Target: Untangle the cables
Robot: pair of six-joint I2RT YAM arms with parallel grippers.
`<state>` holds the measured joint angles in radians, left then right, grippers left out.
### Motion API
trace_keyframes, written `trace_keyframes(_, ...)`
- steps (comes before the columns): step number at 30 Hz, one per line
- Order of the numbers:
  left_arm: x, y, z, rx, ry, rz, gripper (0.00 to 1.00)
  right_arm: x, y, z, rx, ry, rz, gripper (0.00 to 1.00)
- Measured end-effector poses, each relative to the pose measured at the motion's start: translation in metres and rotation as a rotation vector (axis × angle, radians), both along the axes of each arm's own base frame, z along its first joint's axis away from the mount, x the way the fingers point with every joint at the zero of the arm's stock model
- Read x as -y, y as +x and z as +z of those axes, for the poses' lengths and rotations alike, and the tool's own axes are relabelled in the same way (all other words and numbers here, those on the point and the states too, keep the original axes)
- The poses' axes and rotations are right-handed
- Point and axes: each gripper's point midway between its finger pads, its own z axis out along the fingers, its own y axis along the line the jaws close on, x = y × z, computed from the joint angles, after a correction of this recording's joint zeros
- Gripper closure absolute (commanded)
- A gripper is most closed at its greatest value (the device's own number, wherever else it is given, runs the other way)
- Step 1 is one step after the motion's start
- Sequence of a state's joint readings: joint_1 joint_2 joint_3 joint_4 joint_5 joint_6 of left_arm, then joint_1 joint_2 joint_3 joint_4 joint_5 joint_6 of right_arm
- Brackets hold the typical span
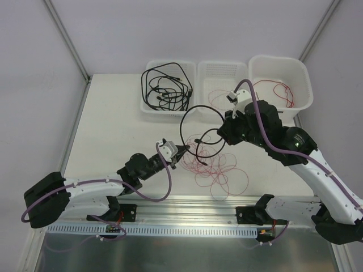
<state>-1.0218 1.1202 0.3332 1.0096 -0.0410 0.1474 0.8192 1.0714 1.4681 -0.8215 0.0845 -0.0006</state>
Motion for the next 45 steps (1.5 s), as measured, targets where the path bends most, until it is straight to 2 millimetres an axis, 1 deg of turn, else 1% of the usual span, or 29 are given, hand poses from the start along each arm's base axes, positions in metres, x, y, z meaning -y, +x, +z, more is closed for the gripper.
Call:
trace_keyframes(4, -0.014, 0.003, 0.024, 0.021, -0.055, 0.056, 1.0, 0.017, -0.002, -0.015, -0.013, -0.058, -0.047, 0.99)
trace_keyframes(6, -0.02, 0.009, 0.028, 0.013, -0.056, 0.105, 1.0, 0.026, -0.005, -0.017, -0.018, -0.071, -0.059, 0.99)
trace_keyframes(8, -0.024, 0.016, 0.023, -0.011, -0.039, 0.147, 1.0, 0.033, -0.01, -0.014, -0.011, -0.064, -0.064, 0.99)
trace_keyframes(10, -0.027, 0.024, 0.007, -0.063, -0.004, 0.18, 1.0, 0.037, -0.015, -0.006, 0.001, -0.044, -0.059, 0.99)
trace_keyframes(11, -0.027, 0.027, -0.005, -0.098, 0.021, 0.194, 1.0, 0.038, -0.018, 0.0, 0.008, -0.028, -0.05, 0.99)
trace_keyframes(12, -0.027, 0.029, -0.016, -0.126, 0.045, 0.199, 0.95, 0.037, -0.02, 0.005, 0.015, -0.014, -0.042, 0.99)
trace_keyframes(13, -0.026, 0.03, -0.031, -0.166, 0.077, 0.204, 0.72, 0.036, -0.022, 0.012, 0.024, 0.006, -0.031, 0.99)
trace_keyframes(14, -0.026, 0.03, -0.045, -0.204, 0.108, 0.208, 0.58, 0.035, -0.024, 0.019, 0.035, 0.025, -0.021, 0.99)
trace_keyframes(15, -0.026, 0.029, -0.054, -0.234, 0.127, 0.209, 0.45, 0.033, -0.025, 0.025, 0.043, 0.041, -0.01, 0.99)
trace_keyframes(16, -0.026, 0.027, -0.064, -0.27, 0.142, 0.206, 0.22, 0.032, -0.026, 0.03, 0.051, 0.053, -0.001, 0.99)
trace_keyframes(17, -0.026, 0.024, -0.07, -0.302, 0.152, 0.204, 0.15, 0.031, -0.026, 0.035, 0.059, 0.062, 0.003, 0.99)
trace_keyframes(19, -0.027, 0.02, -0.074, -0.355, 0.136, 0.207, 0.01, 0.027, -0.024, 0.041, 0.069, 0.072, 0.014, 0.99)
trace_keyframes(20, -0.03, 0.017, -0.073, -0.376, 0.129, 0.209, 0.01, 0.025, -0.022, 0.043, 0.073, 0.075, 0.018, 0.99)
trace_keyframes(22, -0.037, 0.01, -0.063, -0.408, 0.096, 0.211, 0.01, 0.02, -0.016, 0.044, 0.081, 0.072, 0.021, 0.99)
trace_keyframes(25, -0.048, 0.0, -0.031, -0.409, 0.011, 0.198, 0.01, 0.013, -0.002, 0.039, 0.074, 0.055, 0.01, 0.99)
trace_keyframes(28, -0.058, -0.011, 0.011, -0.394, -0.083, 0.158, 0.01, 0.006, 0.01, 0.029, 0.064, 0.045, 0.001, 0.99)
trace_keyframes(31, -0.064, -0.018, 0.047, -0.39, -0.163, 0.107, 0.01, -0.001, 0.016, 0.016, 0.047, 0.045, 0.013, 0.99)
trace_keyframes(33, -0.064, -0.017, 0.065, -0.404, -0.196, 0.087, 0.01, -0.006, 0.017, 0.009, 0.04, 0.049, 0.025, 0.99)
trace_keyframes(34, -0.061, -0.017, 0.074, -0.418, -0.207, 0.066, 0.01, -0.009, 0.018, 0.007, 0.038, 0.056, 0.032, 0.99)
trace_keyframes(35, -0.06, -0.015, 0.077, -0.425, -0.213, 0.065, 0.03, -0.011, 0.019, 0.004, 0.038, 0.062, 0.038, 0.99)
trace_keyframes(36, -0.056, -0.013, 0.08, -0.446, -0.214, 0.057, 0.08, -0.014, 0.019, 0.003, 0.037, 0.071, 0.046, 0.99)
trace_keyframes(38, -0.046, -0.007, 0.083, -0.486, -0.208, 0.041, 0.12, -0.018, 0.021, 0.002, 0.037, 0.085, 0.055, 0.99)
trace_keyframes(40, -0.036, -0.002, 0.079, -0.534, -0.194, 0.038, 0.18, -0.023, 0.023, 0.003, 0.043, 0.106, 0.063, 0.99)
trace_keyframes(42, -0.03, 0.002, 0.074, -0.572, -0.179, 0.039, 0.26, -0.026, 0.024, 0.003, 0.049, 0.121, 0.07, 0.99)
trace_keyframes(43, -0.028, 0.004, 0.072, -0.59, -0.176, 0.043, 0.43, -0.028, 0.025, 0.003, 0.053, 0.129, 0.074, 0.99)
trace_keyframes(45, -0.025, 0.005, 0.069, -0.623, -0.176, 0.05, 0.66, -0.031, 0.026, -0.001, 0.05, 0.137, 0.078, 0.99)
